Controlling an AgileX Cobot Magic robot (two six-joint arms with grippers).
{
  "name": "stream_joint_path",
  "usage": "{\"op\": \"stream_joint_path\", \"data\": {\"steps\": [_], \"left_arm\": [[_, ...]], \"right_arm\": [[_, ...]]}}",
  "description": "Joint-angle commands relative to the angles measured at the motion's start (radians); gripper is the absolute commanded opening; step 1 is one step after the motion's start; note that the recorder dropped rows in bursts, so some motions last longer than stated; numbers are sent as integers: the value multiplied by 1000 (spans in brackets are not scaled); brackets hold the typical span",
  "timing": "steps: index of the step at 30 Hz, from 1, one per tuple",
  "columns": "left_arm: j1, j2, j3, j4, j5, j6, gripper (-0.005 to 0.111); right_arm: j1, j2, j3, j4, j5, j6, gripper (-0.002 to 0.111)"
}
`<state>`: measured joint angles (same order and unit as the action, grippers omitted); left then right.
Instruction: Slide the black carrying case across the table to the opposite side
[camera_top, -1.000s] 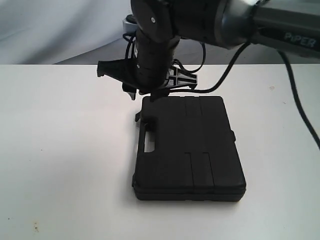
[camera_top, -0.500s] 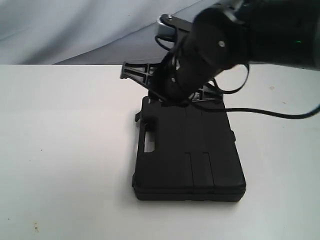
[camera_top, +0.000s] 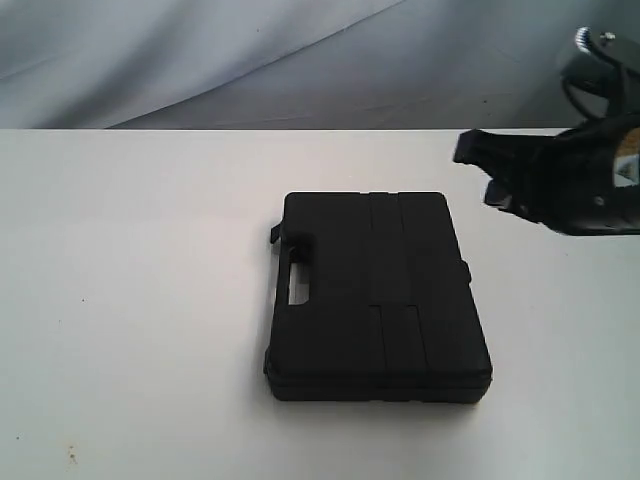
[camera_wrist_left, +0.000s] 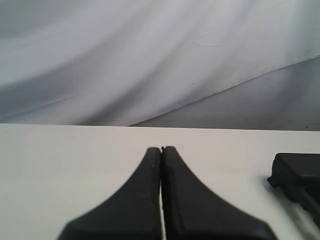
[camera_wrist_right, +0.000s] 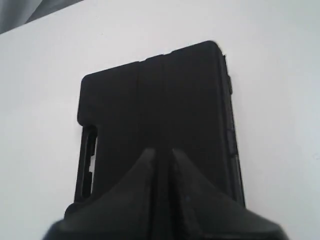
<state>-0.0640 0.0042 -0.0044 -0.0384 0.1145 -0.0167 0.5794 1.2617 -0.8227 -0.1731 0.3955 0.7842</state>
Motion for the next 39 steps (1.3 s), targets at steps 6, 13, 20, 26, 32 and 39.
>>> {"op": "stream_joint_path", "data": {"steps": [6, 13, 20, 26, 32, 39], "left_arm": [[3, -4, 4, -6, -6, -3, 0], [3, -4, 4, -6, -6, -3, 0], [3, -4, 4, -6, -6, -3, 0], [3, -4, 4, -6, -6, -3, 0], [3, -4, 4, -6, -6, -3, 0], [3, -4, 4, -6, -6, -3, 0]], "right_arm": [[-147, -330, 234, -98, -118, -81, 8], [-235, -494, 318, -98, -125, -175, 1], [-280, -606, 387, -95, -162, -350, 0], [-291, -694, 460, -88, -215, -429, 0], [-291, -794, 523, -85, -257, -506, 0], [-291, -897, 584, -78, -256, -579, 0]]}}
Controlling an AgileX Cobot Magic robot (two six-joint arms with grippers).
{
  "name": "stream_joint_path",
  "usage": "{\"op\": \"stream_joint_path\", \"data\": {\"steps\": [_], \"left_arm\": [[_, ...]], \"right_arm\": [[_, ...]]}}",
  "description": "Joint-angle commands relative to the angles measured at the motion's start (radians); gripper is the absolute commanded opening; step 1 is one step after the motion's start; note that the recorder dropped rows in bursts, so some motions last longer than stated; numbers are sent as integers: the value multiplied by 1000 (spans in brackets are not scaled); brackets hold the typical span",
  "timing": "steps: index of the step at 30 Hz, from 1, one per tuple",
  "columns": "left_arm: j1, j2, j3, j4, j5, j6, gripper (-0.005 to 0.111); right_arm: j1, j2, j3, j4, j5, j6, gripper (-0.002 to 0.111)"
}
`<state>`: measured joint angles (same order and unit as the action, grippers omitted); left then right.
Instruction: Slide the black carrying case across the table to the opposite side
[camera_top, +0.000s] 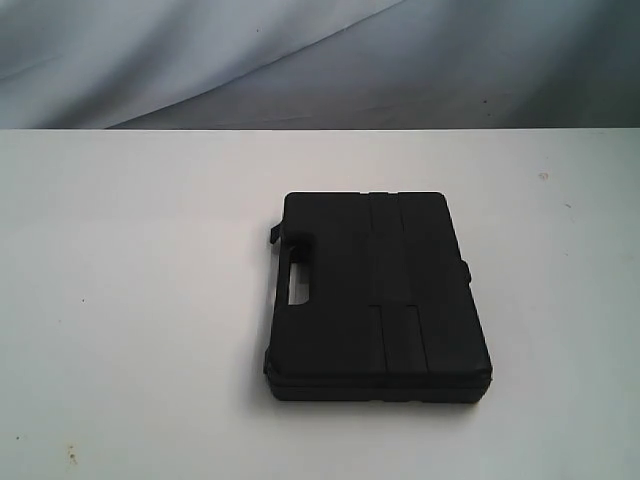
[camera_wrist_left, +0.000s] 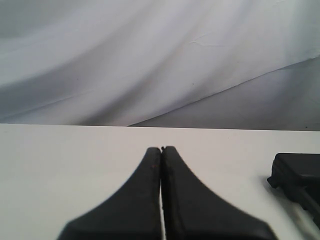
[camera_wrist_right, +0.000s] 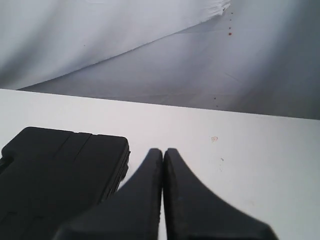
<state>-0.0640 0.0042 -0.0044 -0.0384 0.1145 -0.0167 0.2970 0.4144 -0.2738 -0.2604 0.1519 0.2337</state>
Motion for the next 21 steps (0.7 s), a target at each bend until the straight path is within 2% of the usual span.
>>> {"op": "stream_joint_path", "data": {"steps": [1, 21], "left_arm": [[3, -4, 4, -6, -6, -3, 0], [3, -4, 4, -6, -6, -3, 0]], "right_arm": [[-9, -63, 47, 15, -12, -28, 0], [-9, -287, 208, 89, -14, -28, 0]]}}
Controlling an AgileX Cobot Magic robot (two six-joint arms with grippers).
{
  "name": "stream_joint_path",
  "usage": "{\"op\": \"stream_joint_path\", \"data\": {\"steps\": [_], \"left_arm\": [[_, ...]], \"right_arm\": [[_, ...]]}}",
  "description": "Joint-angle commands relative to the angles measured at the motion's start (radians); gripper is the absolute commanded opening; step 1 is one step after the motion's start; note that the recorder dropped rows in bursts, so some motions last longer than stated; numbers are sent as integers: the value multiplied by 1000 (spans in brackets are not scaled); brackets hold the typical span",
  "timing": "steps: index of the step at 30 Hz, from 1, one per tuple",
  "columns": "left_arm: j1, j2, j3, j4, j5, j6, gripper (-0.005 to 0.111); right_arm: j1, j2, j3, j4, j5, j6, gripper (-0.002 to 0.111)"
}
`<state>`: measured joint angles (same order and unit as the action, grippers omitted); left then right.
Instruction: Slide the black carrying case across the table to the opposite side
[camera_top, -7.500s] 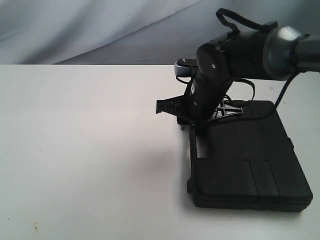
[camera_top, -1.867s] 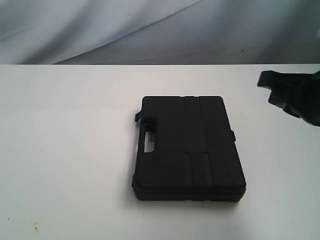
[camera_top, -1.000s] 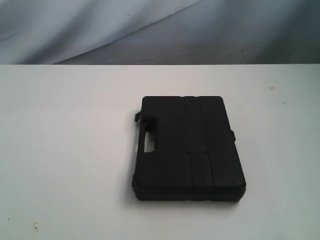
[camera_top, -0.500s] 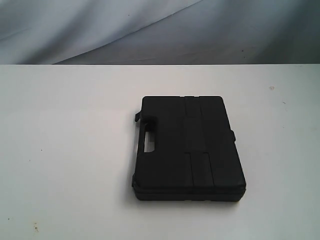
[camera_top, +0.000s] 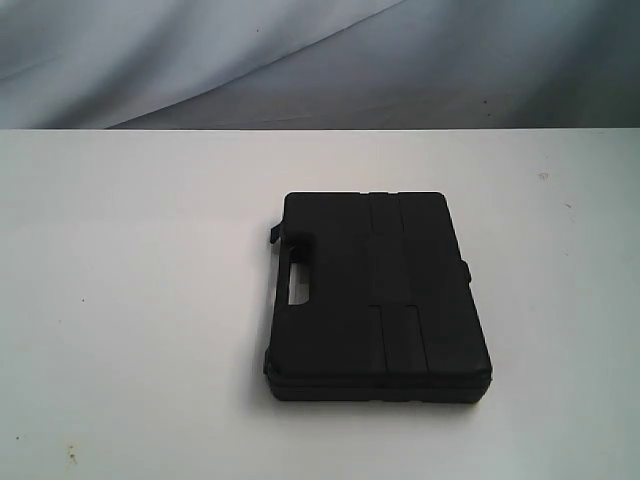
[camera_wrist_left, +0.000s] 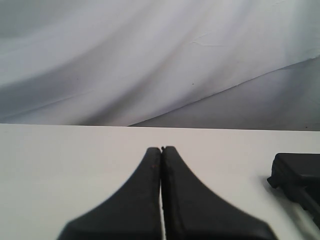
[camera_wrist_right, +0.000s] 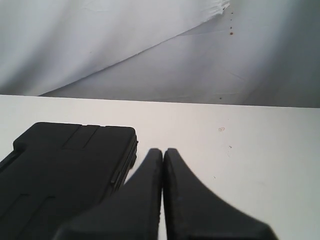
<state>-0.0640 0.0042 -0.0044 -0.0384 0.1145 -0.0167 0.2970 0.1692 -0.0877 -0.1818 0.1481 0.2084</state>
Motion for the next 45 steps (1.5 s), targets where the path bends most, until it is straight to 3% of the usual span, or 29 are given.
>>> {"op": "stream_joint_path", "data": {"steps": [1, 6, 16, 24, 45], "left_arm": [[3, -4, 4, -6, -6, -3, 0], [3, -4, 4, -6, -6, -3, 0], [3, -4, 4, -6, -6, -3, 0], [3, -4, 4, -6, -6, -3, 0], [3, -4, 4, -6, -6, -3, 0]], "right_arm": [[-9, -55, 28, 11, -11, -3, 0], [-20, -122, 67, 19, -11, -3, 0], [-156, -169, 88, 57, -6, -61, 0], [-156, -169, 88, 128, -3, -77, 0], [-156, -169, 88, 93, -5, -79, 0]]}}
